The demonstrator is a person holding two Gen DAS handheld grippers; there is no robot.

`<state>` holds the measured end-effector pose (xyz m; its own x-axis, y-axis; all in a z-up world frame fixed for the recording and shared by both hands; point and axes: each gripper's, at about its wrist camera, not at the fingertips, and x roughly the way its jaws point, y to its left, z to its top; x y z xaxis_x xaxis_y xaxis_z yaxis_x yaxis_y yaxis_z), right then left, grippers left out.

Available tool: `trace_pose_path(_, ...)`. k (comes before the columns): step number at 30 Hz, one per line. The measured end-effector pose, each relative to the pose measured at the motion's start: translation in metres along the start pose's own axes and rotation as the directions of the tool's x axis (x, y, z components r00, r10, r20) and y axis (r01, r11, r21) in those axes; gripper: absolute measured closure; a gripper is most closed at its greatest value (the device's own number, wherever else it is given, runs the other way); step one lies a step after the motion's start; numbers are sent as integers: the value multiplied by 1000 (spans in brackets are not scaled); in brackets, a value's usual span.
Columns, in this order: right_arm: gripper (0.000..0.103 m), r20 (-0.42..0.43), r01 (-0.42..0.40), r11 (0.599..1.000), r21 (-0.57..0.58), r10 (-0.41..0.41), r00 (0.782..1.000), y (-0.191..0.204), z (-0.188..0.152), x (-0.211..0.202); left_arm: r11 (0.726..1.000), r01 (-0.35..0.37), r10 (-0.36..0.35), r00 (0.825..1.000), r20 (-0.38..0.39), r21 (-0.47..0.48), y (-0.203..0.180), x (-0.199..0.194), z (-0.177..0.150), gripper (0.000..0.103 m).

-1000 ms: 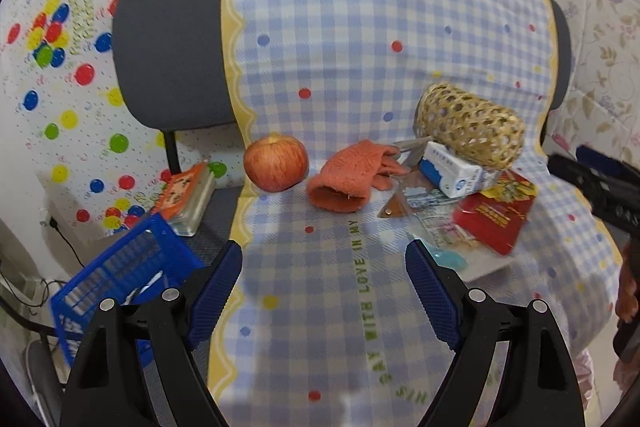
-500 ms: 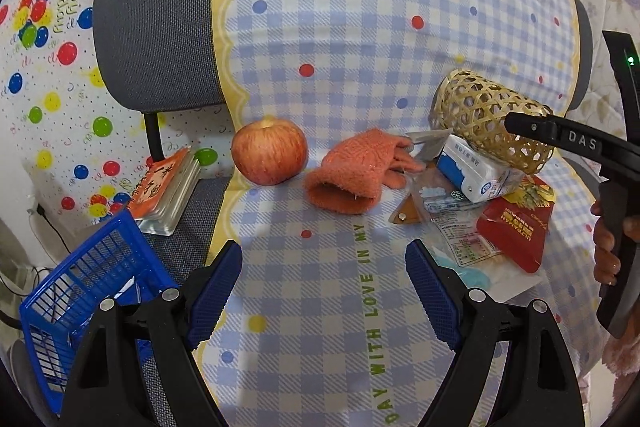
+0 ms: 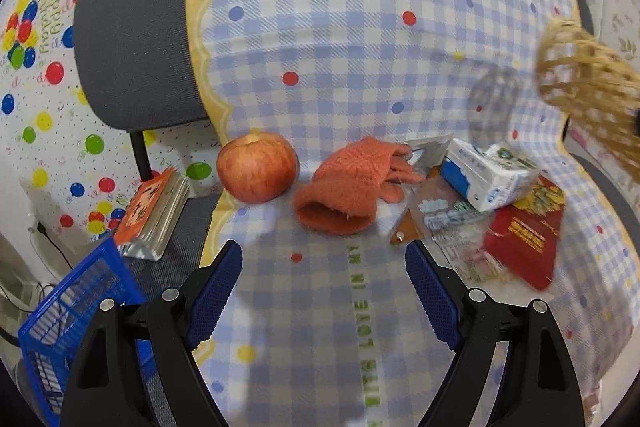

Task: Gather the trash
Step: 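Grasp the woven bamboo tube with the right tool and lift it, then grasp the orange glove with the left tool while right holds bamboo tube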

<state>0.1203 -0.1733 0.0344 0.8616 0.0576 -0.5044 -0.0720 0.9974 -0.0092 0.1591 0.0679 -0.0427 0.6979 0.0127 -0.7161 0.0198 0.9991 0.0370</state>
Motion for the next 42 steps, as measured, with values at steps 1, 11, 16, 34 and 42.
trace_pose_path(1,36,7,-4,1000,4,4,1000,-2,-2,-4,1000,5,-5,1000,2,-4,-1,4,2,19)
trace_pose_path(11,36,0,-3,1000,0,3,1000,-3,-13,6,1000,-9,8,999,-44,-16,-8,68,27,23)
trace_pose_path(16,36,-26,-14,1000,2,14,1000,-5,-19,17,999,17,-20,994,-104,-31,-8,99,32,30)
trace_pose_path(34,36,-13,-58,998,26,58,998,-4,-25,-40,990,129,-119,977,175,-49,20,-72,13,91)
trace_pose_path(42,36,-15,-79,996,34,80,997,2,-40,-86,982,189,-187,957,224,9,5,-146,-22,91)
